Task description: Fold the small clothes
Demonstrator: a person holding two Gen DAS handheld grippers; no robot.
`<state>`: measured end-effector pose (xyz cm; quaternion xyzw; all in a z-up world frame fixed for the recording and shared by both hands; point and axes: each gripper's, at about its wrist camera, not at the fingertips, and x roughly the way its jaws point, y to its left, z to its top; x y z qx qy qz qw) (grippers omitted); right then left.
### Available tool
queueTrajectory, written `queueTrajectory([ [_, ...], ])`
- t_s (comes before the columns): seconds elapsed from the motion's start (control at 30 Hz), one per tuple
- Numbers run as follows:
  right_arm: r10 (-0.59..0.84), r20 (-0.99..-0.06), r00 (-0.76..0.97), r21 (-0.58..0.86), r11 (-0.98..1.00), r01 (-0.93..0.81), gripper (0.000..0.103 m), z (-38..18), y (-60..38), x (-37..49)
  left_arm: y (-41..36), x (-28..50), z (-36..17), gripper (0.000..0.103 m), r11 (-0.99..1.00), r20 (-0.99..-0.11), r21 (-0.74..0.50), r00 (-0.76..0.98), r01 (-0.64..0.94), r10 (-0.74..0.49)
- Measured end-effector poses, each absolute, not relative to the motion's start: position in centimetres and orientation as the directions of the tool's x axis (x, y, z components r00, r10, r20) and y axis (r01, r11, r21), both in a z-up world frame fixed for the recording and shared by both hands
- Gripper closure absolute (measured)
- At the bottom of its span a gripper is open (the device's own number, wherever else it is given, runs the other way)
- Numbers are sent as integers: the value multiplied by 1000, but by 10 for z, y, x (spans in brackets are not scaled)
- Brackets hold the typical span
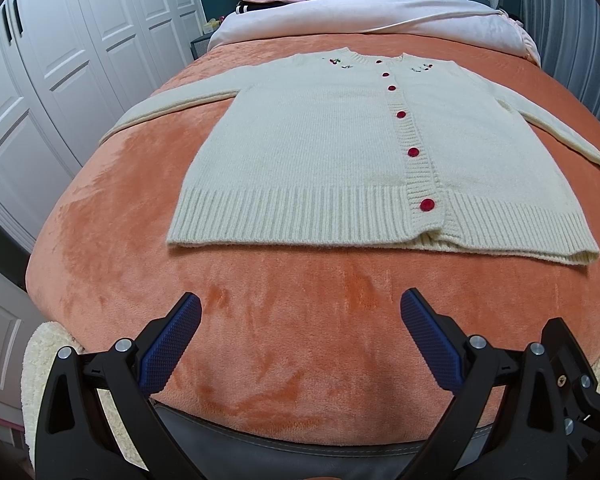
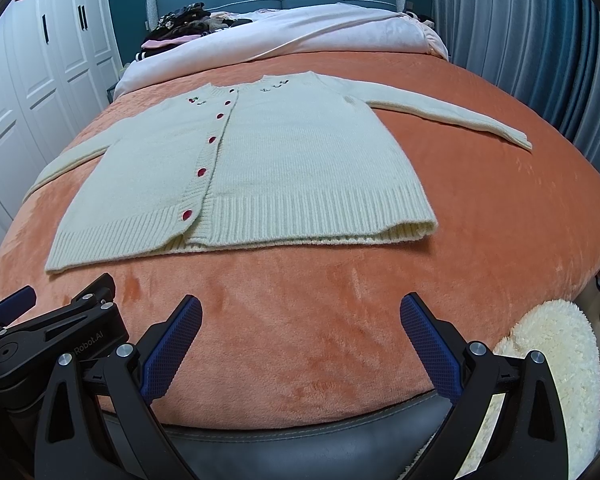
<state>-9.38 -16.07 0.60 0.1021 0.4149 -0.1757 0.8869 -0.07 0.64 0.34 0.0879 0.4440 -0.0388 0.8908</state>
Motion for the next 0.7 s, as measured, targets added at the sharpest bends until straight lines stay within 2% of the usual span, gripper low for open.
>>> queueTrajectory([
  [0.23,-214,-782,585,48,915,400,5,1,-162,-94,7,-1,-1,5,981,-803,126,595,147,14],
  [0.43,-111,-787,607,137,928,346,5,-2,-186,-78,17,18,-5,5,988,-841,3,535,154,-81],
  [0.57,-137,-778,613,201,870,449,5,0,-260,-57,30,40,5,5,991,-825,-55,554,120,-113],
  [0.7,-193,-771,608,299,733,612,5,1,-375,-30,36,65,14,5,992,-809,-79,575,100,-122],
])
